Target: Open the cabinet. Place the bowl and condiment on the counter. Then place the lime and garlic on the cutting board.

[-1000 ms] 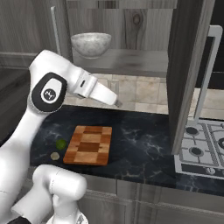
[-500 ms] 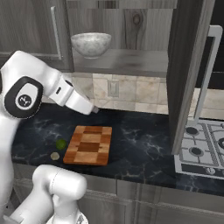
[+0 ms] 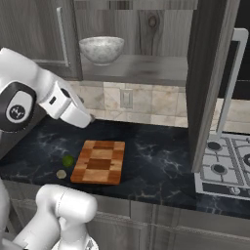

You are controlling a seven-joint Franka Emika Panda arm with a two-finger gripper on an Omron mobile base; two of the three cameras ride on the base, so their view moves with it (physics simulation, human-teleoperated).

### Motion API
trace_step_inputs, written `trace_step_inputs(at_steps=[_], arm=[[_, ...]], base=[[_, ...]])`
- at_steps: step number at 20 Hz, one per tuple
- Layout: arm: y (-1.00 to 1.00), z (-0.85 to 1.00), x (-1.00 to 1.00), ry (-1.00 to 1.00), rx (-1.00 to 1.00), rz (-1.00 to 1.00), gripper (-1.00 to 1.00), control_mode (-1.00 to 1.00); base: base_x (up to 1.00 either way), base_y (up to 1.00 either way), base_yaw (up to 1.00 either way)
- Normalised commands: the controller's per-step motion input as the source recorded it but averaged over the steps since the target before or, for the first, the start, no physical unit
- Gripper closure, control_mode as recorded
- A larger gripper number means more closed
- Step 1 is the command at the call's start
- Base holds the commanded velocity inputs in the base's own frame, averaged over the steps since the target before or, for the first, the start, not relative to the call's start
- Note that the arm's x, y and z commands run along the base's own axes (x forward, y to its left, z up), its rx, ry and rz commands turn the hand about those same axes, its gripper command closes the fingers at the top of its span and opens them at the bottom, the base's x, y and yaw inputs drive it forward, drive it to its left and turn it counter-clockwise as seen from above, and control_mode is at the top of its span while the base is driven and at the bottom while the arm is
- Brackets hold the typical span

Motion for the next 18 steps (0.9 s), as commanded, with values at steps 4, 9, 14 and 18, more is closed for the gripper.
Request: trace_step_inputs(at_steps=[4,9,14,18], arm=[[0.42,0.13,-0.03,-0.18,0.11,0.1,-1.0,-1.0],[0.46,0.12,0.0,-0.15,0.08,0.12,-1.0,-1.0],[0.48,0.13,0.0,-0.13,0.05,0.13,-1.0,-1.0],[0.34,0.19,0.0,-0.12,0.04,0.12,-1.0,-1.0]], base=[[0.0,0.0,0.0],[0.0,0.0,0.0],[0.0,0.0,0.0],[0.0,0.0,0.0]])
